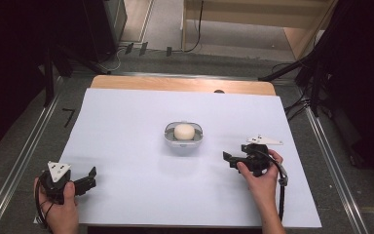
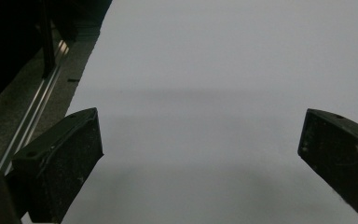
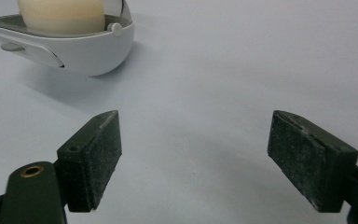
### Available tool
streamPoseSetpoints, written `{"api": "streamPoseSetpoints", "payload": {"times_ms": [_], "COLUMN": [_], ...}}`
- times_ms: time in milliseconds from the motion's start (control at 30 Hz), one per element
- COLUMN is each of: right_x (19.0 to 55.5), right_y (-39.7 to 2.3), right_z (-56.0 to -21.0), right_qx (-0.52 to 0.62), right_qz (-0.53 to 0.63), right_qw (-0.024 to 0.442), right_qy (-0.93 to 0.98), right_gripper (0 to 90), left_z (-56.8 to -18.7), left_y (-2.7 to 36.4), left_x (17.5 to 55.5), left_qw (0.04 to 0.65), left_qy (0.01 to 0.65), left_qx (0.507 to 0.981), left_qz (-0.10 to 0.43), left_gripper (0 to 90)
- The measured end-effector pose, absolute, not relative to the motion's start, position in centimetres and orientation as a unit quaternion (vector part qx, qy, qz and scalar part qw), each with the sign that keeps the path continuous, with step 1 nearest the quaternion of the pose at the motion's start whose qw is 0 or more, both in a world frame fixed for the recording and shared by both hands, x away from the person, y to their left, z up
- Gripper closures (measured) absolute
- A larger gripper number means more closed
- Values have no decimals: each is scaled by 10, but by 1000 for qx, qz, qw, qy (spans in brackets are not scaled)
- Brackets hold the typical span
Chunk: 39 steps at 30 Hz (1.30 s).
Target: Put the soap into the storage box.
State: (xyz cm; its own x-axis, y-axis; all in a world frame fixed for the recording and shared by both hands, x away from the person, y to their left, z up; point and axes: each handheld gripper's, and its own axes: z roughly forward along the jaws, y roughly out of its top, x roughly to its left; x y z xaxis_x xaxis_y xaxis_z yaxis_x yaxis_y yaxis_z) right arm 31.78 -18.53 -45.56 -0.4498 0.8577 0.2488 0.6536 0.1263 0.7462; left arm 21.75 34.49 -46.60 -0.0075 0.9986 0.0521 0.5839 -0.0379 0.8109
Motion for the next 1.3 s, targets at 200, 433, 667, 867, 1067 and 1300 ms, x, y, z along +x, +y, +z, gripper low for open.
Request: {"api": "streamPoseSetpoints", "payload": {"times_ms": [200, 433, 667, 867, 1067, 1300], "right_x": [313, 308, 303, 297, 290, 280], "right_y": [-196, -205, -217, -231, -247, -269], "right_z": [-459, -461, -464, -466, -466, -467], "right_qx": [517, 521, 527, 534, 540, 546], "right_qz": [422, 421, 420, 417, 419, 416], "right_qw": [123, 125, 127, 131, 132, 138], "right_qy": [735, 732, 728, 723, 718, 714], "right_gripper": [180, 174, 170, 171, 166, 151], "left_z": [-466, -466, -466, -466, -466, -466], "left_y": [345, 344, 344, 344, 344, 344], "left_x": [217, 218, 218, 218, 218, 218], "left_qw": [304, 304, 304, 303, 301, 298], "left_qy": [622, 623, 623, 623, 623, 622], "left_qx": [635, 635, 635, 635, 637, 639], "left_qz": [341, 340, 341, 341, 340, 342], "left_gripper": [1, 1, 1, 2, 1, 2]}}
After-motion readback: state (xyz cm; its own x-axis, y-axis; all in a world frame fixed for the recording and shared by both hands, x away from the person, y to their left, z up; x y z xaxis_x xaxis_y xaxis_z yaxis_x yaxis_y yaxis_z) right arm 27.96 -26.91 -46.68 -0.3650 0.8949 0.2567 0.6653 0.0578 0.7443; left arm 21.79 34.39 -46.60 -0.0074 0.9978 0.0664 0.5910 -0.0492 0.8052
